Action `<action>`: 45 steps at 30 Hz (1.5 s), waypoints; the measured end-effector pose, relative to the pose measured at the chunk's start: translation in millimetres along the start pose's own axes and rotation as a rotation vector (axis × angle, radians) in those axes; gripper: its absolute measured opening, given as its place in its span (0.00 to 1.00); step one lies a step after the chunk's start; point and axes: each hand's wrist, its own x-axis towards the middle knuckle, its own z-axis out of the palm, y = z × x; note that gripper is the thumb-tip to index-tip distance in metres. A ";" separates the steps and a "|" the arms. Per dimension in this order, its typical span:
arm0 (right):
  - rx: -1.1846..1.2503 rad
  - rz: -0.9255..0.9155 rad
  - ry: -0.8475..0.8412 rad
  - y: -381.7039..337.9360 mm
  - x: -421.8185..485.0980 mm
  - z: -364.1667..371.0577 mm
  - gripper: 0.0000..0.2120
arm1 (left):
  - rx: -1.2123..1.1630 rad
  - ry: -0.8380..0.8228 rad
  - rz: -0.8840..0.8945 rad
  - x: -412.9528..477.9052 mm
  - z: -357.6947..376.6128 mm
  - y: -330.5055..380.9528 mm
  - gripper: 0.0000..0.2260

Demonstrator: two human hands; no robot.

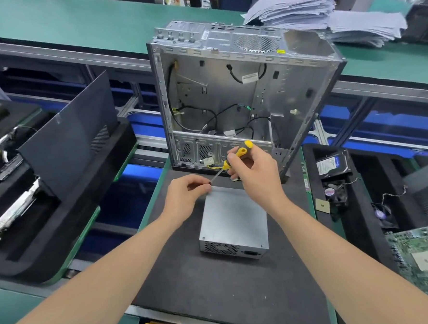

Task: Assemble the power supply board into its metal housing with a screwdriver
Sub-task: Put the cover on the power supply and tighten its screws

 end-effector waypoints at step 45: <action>-0.425 -0.199 -0.304 -13.3 33.3 3.5 0.07 | 0.010 -0.212 -0.021 12.6 -5.9 -10.8 0.08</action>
